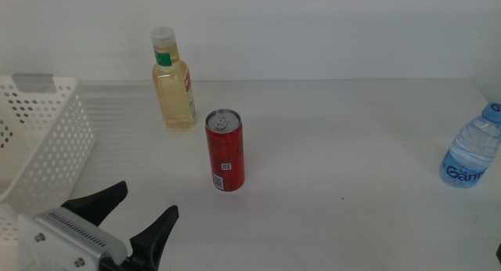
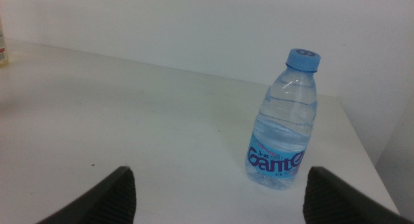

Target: Use arms to grab the bottles and put them into the dustbin to the left of the table.

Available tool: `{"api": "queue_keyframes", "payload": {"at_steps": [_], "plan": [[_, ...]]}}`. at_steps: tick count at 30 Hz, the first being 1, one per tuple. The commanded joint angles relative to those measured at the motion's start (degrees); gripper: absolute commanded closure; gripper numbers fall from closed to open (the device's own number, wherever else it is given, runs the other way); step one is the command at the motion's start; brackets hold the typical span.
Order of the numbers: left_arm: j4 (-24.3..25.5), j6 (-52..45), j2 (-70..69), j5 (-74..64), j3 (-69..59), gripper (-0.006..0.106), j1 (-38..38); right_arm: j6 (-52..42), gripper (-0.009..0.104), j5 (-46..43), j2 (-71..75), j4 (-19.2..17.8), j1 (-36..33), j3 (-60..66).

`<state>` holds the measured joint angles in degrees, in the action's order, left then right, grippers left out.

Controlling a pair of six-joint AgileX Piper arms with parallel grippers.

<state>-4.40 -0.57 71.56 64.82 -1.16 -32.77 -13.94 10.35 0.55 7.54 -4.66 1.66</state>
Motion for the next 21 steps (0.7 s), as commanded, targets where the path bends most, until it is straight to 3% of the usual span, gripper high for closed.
{"api": "queue_keyframes", "payload": {"at_steps": [1,5,21], "plan": [[-0.5,1.2,-0.6,7.5,-0.8,0.010,-0.2,-0.9,0.027,-4.0,1.6,-0.4,0.3,-0.5],[-0.5,4.8,-0.6,6.4,0.0,0.010,-0.2,-0.9,0.027,-4.0,1.6,-0.4,0.3,-0.5],[1.0,2.7,8.4,0.7,12.2,0.010,-0.1,-0.9,0.027,-4.0,1.6,-0.4,0.3,-0.5]]}}
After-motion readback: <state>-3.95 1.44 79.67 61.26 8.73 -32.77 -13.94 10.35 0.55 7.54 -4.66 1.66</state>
